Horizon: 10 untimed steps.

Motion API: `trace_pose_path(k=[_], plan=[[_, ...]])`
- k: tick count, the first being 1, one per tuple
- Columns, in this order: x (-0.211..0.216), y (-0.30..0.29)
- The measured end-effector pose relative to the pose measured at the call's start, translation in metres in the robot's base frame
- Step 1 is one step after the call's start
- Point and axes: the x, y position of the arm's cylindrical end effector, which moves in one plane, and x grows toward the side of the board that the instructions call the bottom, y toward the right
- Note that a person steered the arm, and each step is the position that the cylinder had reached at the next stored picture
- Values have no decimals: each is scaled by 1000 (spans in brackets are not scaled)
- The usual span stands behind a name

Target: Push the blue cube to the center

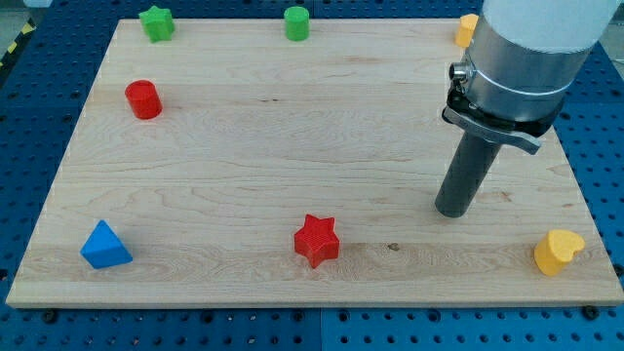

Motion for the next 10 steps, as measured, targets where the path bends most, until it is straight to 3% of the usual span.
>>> trace_pose_path(k=[4,6,10], plan=[[-8,20],[-66,139],[-119,179]])
